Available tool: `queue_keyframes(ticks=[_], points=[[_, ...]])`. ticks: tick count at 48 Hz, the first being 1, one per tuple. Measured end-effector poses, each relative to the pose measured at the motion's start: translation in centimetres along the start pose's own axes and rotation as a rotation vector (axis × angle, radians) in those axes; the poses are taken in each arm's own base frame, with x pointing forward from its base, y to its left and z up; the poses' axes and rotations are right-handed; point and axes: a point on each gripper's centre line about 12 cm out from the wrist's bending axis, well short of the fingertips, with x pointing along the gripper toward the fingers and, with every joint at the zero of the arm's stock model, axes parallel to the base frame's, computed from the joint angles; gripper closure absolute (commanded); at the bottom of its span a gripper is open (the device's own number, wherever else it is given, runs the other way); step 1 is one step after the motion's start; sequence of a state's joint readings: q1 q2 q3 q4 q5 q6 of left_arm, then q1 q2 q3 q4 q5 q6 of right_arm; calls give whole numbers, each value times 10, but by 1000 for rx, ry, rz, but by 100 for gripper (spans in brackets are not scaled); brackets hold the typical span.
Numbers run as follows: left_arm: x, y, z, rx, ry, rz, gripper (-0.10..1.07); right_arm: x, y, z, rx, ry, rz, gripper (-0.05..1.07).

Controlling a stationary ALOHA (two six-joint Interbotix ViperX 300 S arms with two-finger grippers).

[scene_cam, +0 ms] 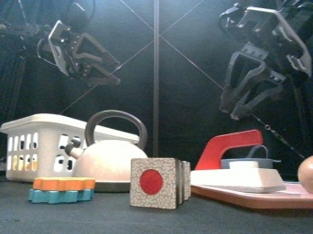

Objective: Grab red nut

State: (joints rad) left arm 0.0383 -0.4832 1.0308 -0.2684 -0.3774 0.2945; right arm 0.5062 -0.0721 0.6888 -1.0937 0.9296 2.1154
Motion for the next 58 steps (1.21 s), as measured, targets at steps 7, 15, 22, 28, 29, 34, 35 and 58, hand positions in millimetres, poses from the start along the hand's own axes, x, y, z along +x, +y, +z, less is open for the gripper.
queue_keyframes(ticks=[7, 15, 22, 28, 29, 34, 35, 58], points=[[-6, 3, 4, -54, -15, 21, -6, 14, -15, 22, -7, -18, -57, 25], [-21, 14, 3, -140, -37, 71, -6, 32, -32, 41, 21, -42, -110, 25], [-34, 18, 4, -155, -65, 82, -6, 49, -41, 53, 39, -37, -97, 25], [-40, 18, 6, -158, -83, 82, -6, 72, -46, 53, 50, 9, -76, 25], [-41, 18, 4, -156, -80, 82, -6, 76, -47, 53, 53, 20, -72, 25], [-41, 19, 4, -156, -79, 84, -6, 97, -54, 51, 75, 65, -59, 25], [-40, 18, 4, -156, -77, 82, -6, 101, -56, 51, 81, 73, -60, 25], [-41, 18, 3, -156, -77, 82, -6, 136, -82, 55, 135, 124, -96, 25]])
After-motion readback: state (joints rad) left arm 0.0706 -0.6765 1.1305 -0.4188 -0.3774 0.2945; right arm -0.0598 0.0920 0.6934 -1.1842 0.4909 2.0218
